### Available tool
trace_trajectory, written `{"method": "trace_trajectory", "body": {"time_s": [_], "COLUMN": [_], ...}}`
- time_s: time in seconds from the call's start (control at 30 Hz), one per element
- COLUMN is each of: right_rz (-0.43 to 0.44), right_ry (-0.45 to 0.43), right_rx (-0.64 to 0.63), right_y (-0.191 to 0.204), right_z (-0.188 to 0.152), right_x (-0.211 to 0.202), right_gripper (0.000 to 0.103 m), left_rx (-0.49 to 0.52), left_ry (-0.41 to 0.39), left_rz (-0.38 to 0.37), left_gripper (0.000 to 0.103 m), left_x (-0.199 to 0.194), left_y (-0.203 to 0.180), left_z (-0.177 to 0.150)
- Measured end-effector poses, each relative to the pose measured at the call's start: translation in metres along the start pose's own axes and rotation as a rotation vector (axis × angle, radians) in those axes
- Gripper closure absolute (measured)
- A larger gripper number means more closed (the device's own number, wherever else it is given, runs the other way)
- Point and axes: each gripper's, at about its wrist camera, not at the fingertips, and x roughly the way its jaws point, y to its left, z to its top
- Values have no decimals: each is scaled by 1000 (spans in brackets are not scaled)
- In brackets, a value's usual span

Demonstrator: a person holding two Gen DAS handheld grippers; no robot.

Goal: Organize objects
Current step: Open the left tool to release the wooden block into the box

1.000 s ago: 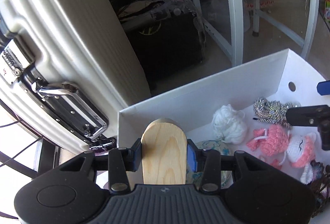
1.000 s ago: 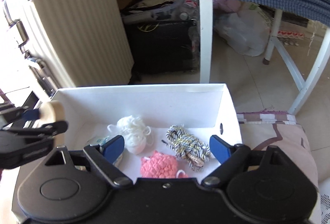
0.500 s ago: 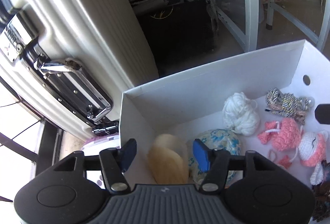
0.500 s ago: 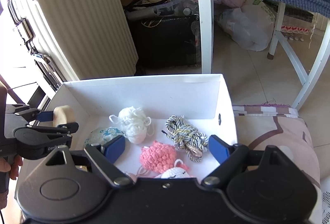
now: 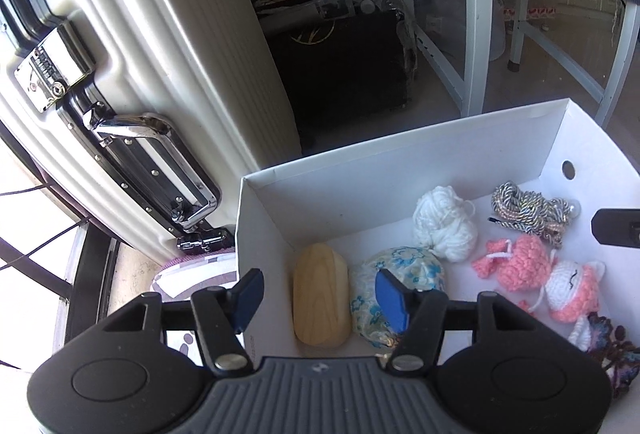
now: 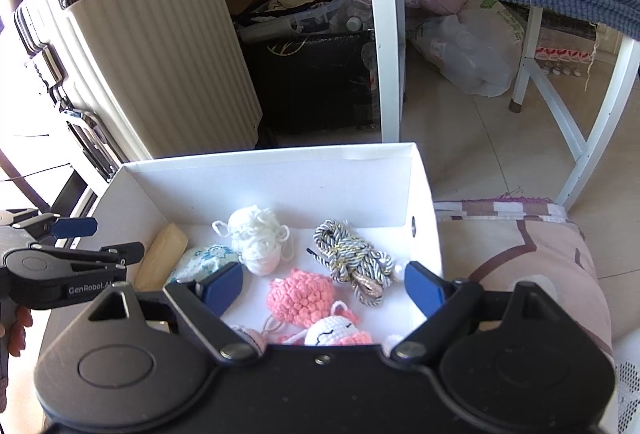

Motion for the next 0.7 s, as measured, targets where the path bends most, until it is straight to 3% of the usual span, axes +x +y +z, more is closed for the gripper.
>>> {"method": "trace_trajectory", "body": {"time_s": [0.4, 0.7], "right_rz": [-6, -27], "right_ry": [-28, -62], "right_rx": [-3, -7], "right_y": [5, 12], "right_z": [-2, -13], "right_x": [-30, -67], "right_gripper": [14, 13], "left_rx": [-83, -130], "left_ry": [-6, -66], "left_rz": [-67, -95], "left_gripper": [40, 26], "left_x": [-42, -95], "left_y": [7, 6], "left_z": [-12, -21]}}
